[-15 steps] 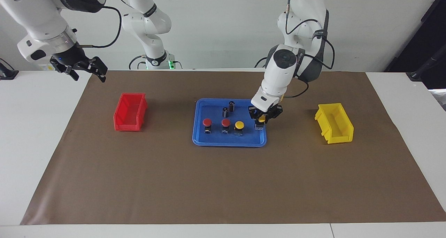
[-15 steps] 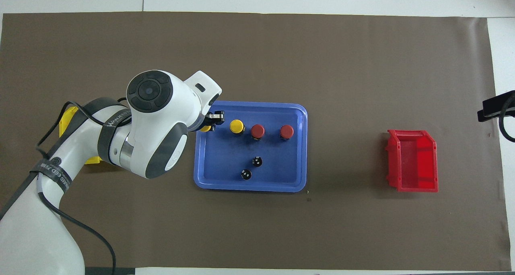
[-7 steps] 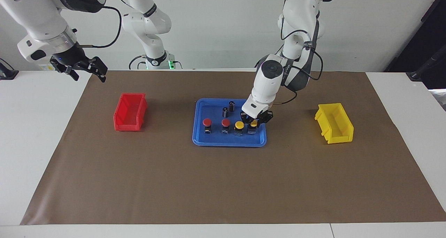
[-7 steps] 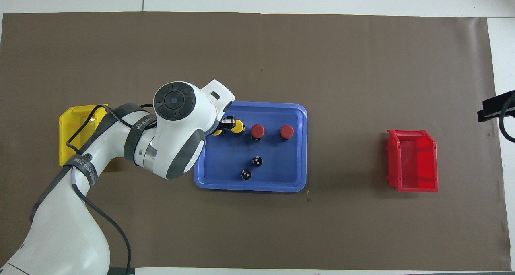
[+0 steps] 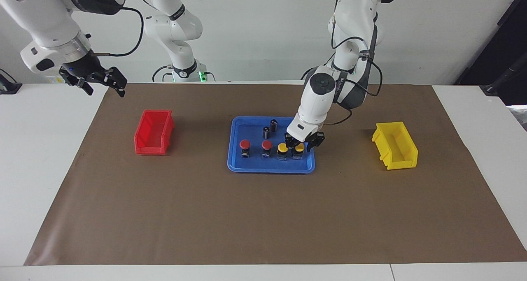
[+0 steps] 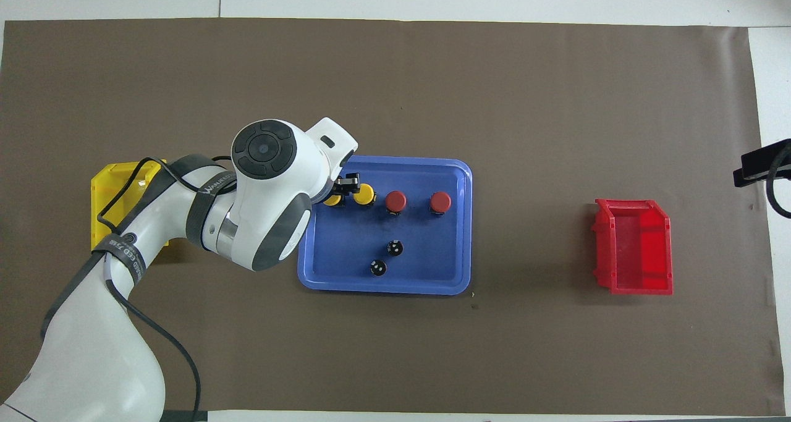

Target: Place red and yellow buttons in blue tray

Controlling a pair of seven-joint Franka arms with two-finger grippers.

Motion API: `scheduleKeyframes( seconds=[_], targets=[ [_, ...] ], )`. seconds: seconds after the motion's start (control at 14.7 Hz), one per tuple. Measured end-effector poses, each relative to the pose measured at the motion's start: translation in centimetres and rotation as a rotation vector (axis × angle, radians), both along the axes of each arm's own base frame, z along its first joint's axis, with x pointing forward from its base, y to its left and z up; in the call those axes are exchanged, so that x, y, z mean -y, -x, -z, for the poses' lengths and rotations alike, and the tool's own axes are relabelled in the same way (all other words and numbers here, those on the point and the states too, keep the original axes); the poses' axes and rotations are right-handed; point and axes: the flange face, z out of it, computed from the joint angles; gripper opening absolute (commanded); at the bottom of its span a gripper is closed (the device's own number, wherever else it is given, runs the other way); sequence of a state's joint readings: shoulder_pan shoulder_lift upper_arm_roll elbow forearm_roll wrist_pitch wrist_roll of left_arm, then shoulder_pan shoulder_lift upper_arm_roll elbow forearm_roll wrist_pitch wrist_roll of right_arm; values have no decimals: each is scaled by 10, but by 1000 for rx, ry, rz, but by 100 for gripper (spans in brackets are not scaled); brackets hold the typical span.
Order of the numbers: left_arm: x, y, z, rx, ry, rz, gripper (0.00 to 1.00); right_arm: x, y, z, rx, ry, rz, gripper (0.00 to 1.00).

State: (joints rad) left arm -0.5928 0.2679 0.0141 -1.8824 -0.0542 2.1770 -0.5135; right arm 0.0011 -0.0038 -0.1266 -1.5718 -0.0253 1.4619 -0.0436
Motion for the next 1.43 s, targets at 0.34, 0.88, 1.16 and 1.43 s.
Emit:
scheduleKeyframes(
  seconds=[0.34, 0.88, 1.16, 1.43],
  targets=[
    [-28, -2, -73, -33, -17, -25, 100, 0, 0, 0, 0, 0, 0, 100],
    [-192, -34, -165, -58, -11, 117, 100, 0, 0, 0, 0, 0, 0, 100],
    [-243, -31, -194, -45, -37, 91, 100, 0, 0, 0, 0, 0, 0, 100],
    [-262, -15, -222, -31, -51, 94, 100, 0, 0, 0, 0, 0, 0, 100]
  ],
)
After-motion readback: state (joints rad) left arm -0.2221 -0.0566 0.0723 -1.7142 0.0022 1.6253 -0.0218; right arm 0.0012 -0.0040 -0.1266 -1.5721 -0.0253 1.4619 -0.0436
